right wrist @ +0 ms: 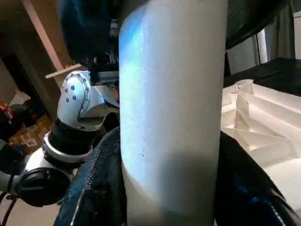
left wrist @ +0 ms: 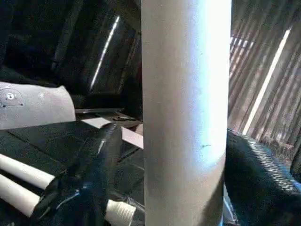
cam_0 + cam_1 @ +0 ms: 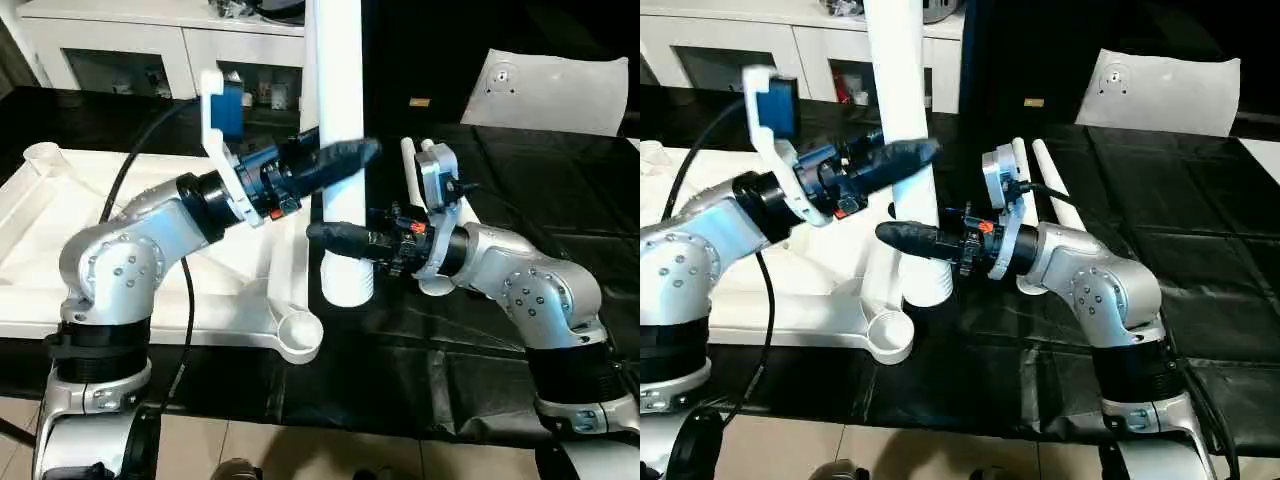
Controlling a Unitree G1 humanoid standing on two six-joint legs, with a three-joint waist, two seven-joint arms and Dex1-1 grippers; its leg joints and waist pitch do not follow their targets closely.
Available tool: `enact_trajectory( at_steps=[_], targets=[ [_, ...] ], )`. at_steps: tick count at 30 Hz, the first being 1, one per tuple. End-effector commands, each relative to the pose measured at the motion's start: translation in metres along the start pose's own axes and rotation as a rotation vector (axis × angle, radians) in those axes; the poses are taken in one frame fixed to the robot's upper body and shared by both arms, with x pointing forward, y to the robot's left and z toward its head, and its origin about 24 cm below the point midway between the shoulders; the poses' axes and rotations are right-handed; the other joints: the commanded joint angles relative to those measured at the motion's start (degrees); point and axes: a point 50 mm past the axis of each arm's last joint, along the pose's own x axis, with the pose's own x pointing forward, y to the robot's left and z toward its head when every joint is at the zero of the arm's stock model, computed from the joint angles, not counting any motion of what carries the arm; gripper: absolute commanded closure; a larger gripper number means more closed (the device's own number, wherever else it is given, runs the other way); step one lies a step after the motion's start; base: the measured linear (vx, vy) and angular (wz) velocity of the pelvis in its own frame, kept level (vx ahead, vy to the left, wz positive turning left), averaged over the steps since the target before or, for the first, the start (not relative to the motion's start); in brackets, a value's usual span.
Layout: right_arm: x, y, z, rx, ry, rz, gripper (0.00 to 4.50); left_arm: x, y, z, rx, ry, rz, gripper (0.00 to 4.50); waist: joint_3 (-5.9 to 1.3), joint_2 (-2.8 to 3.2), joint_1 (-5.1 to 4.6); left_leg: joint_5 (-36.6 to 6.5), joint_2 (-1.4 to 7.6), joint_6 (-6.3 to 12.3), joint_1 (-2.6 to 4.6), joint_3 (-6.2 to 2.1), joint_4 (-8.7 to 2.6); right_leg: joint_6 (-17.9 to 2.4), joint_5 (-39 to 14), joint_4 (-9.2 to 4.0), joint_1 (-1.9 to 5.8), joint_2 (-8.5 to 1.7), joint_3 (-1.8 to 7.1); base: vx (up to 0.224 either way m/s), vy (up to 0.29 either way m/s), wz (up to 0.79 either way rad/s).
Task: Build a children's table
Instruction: Pick table leg
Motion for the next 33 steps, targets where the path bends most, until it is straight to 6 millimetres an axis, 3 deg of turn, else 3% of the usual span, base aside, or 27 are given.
enact_trajectory(
  at_steps=[1,5,7,9,14,19,20,21,22,24,26,28,29,31,32,33],
  targets=[
    [0.003,0.002,0.005,-0.030,-0.013,0.003,2.62,-0.001,0.001,0.003,0.008,-0.002,0.017,1.44,-4.58,0.41,-0.06,-9.0,0.35,-0.50,0.24,0.62,-3.70,-7.4,-16.8,-4.41,3.65,-3.24,2.27,0.000,0.000,0.00],
    [0.003,0.002,0.004,-0.028,-0.021,0.003,2.62,-0.002,0.001,0.004,0.015,-0.009,0.011,1.85,-4.58,0.36,0.01,-8.7,0.32,-0.42,0.21,0.61,-3.72,-7.6,-16.4,-4.34,3.65,-3.27,2.27,0.000,0.000,0.00],
    [0.003,0.002,0.004,-0.029,-0.022,0.004,2.62,-0.001,0.001,0.004,0.016,-0.008,0.007,1.84,-4.55,0.20,-0.03,-8.9,0.32,-0.39,0.26,0.65,-3.72,-7.6,-16.6,-4.38,3.63,-3.24,2.28,0.000,0.000,0.00],
    [0.004,0.002,0.005,-0.029,-0.024,0.007,2.62,-0.001,0.000,0.003,0.011,-0.012,0.005,2.09,-4.57,0.70,0.15,-8.9,0.37,-0.60,0.23,0.53,-3.75,-7.8,-16.3,-4.21,3.64,-3.33,2.27,0.000,0.000,0.00],
    [0.006,0.001,0.005,-0.036,-0.028,0.002,2.62,-0.001,0.002,0.005,0.001,-0.021,0.025,2.54,-4.58,0.49,0.06,-9.1,0.32,-0.68,0.18,0.56,-3.74,-8.0,-15.7,-4.22,3.72,-3.29,2.27,0.000,0.000,0.00],
    [0.006,-0.001,0.004,-0.046,-0.024,-0.026,2.62,-0.002,0.011,0.007,-0.025,-0.037,0.104,2.63,-4.61,0.50,0.10,-9.1,0.31,-0.74,0.28,0.60,-3.70,-7.8,-16.0,-4.29,3.65,-3.28,2.26,0.000,0.000,0.00],
    [0.006,-0.002,0.004,-0.048,-0.024,-0.035,2.62,-0.003,0.016,0.006,-0.042,-0.034,0.151,2.63,-4.58,0.73,0.05,-9.3,0.32,-0.89,0.29,0.61,-3.70,-7.9,-15.8,-4.28,3.60,-3.22,2.27,0.000,0.000,0.00],
    [0.006,-0.003,0.003,-0.052,-0.017,-0.053,2.62,-0.003,0.020,0.005,-0.050,-0.030,0.186,2.63,-4.64,0.66,0.10,-9.4,0.27,-0.95,0.35,0.58,-3.67,-8.0,-15.7,-4.25,3.61,-3.20,2.22,0.000,0.000,0.00],
    [0.006,-0.007,0.001,-0.045,-0.004,-0.086,2.62,-0.004,0.027,0.004,-0.064,-0.033,0.247,2.64,-4.61,0.07,-0.04,-9.3,0.24,-0.75,0.21,0.64,-3.71,-8.0,-15.8,-4.35,3.73,-3.19,2.20,0.000,0.000,0.00],
    [0.006,-0.009,0.001,-0.037,-0.001,-0.103,2.62,-0.005,0.031,0.004,-0.073,-0.034,0.298,2.64,-4.64,0.15,0.07,-8.8,0.18,-0.89,0.18,0.62,-3.65,-7.4,-16.8,-4.32,3.79,-3.28,2.25,0.000,0.000,0.00],
    [0.006,-0.013,0.002,-0.012,-0.025,-0.145,2.06,-0.006,0.035,0.004,-0.070,-0.030,0.343,2.64,-4.69,0.10,0.10,-8.1,0.20,-0.70,0.12,0.65,-3.63,-7.3,-16.4,-4.29,3.76,-3.31,2.28,0.000,0.000,0.00],
    [0.006,-0.017,0.003,-0.006,-0.037,-0.187,1.86,-0.006,0.036,0.005,-0.072,-0.036,0.365,2.64,-4.74,0.19,0.04,-7.5,0.25,-0.89,0.10,0.58,-3.61,-7.4,-15.2,-4.08,3.76,-3.24,2.27,0.000,0.000,0.00],
    [0.006,-0.020,0.004,0.006,-0.052,-0.210,1.86,-0.005,0.037,0.007,-0.059,-0.035,0.382,2.64,-4.68,-0.17,-0.13,-7.3,0.19,-0.83,-0.01,0.65,-3.64,-7.3,-15.0,-4.20,3.79,-3.16,2.27,0.000,0.000,0.00],
    [0.006,-0.022,0.004,0.001,-0.055,-0.235,1.63,-0.004,0.036,0.009,-0.044,-0.034,0.392,2.64,-4.71,0.11,-0.10,-7.4,0.27,-0.79,0.18,0.59,-3.64,-7.1,-14.9,-4.16,3.74,-3.26,2.28,0.000,0.000,0.00],
    [0.007,-0.023,0.005,-0.005,-0.056,-0.246,1.63,-0.003,0.035,0.011,-0.022,-0.028,0.396,2.64,-4.71,-0.30,-0.16,-7.4,0.21,-0.67,0.11,0.68,-3.63,-7.0,-15.0,-4.20,3.81,-3.21,2.26,0.000,0.000,0.00],
    [0.008,-0.024,0.005,-0.012,-0.057,-0.259,1.52,-0.001,0.033,0.013,0.000,-0.022,0.401,2.64,-4.79,-0.02,-0.02,-6.8,0.28,-0.73,0.14,0.60,-3.63,-7.0,-14.5,-3.96,3.81,-3.31,2.31,0.000,0.000,0.00]
  ],
)
